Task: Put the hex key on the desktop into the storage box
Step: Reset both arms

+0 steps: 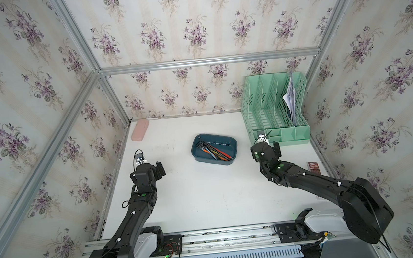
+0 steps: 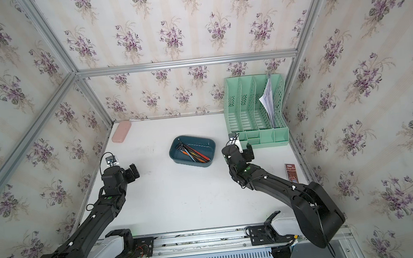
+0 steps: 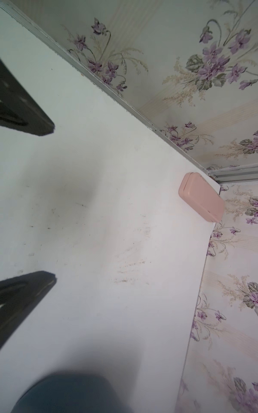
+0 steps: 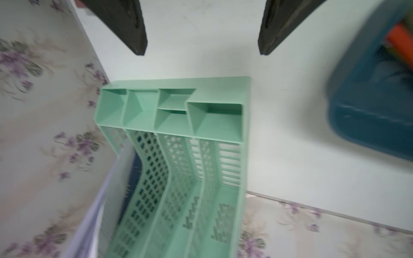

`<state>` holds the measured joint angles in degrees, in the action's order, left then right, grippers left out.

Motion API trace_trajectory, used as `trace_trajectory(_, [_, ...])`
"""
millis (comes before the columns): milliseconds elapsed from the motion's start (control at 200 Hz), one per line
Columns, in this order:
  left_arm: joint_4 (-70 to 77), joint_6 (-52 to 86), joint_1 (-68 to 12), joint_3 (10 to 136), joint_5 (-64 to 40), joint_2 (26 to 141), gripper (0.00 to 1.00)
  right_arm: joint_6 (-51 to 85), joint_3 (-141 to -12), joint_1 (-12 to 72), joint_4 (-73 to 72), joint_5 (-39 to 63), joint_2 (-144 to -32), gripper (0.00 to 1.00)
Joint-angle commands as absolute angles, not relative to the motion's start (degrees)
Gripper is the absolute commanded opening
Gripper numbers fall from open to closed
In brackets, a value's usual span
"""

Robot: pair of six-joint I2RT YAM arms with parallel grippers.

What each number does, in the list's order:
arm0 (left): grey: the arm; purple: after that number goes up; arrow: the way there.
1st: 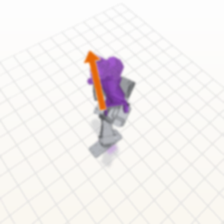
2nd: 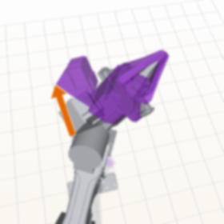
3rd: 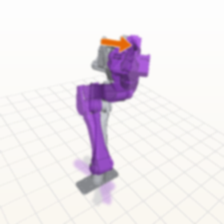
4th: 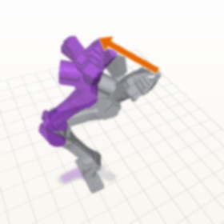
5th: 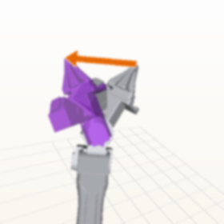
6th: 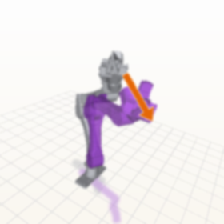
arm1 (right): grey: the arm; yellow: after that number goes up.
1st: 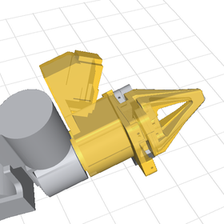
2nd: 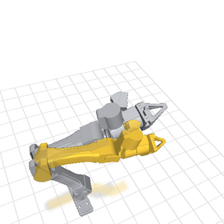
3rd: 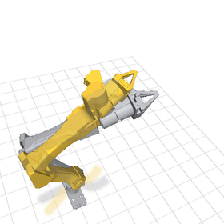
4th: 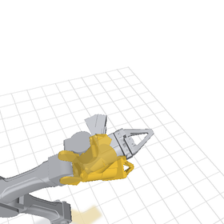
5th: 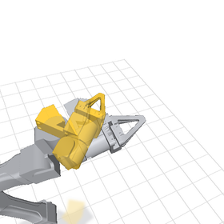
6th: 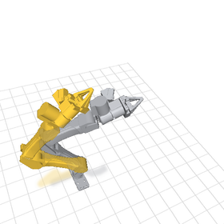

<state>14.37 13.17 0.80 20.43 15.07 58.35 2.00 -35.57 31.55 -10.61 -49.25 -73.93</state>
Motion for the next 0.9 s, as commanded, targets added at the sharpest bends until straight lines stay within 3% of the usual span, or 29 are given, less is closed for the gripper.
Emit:
trace_trajectory(0, [25.0, 11.6, 0.5, 18.3, 21.7, 60.7, 0.99, 5.5, -31.8, 24.3, -19.9, -54.9, -72.1, 0.83])
trace_trajectory(85, [29.6, 11.3, 0.5, 16.9, 22.1, 63.4, 0.99, 6.9, -25.4, 16.8, -29.3, -42.7, -71.4, 0.83])
trace_trajectory(145, [28.2, 12.0, 0.4, 18.1, 23.1, 64.7, 0.99, 8.2, -23.5, 13.4, -32.1, -39.6, -72.4, 0.83])
trace_trajectory(579, [24.6, 10.8, 0.4, 25.7, 19.2, 73.2, 0.99, 2.0, -27.2, 11.3, -50.7, -37.2, -91.0, 0.84])
trace_trajectory(789, [24.8, 9.4, -0.5, 24.8, 16.3, 72.3, 0.99, 1.0, -24.2, 10.5, -55.4, -32.4, -89.8, 0.86])
trace_trajectory(894, [32.0, 6.0, -0.8, 22.1, 16.9, 72.2, 0.99, 0.8, -22.4, 9.4, -57.1, -27.8, -88.5, 0.86])
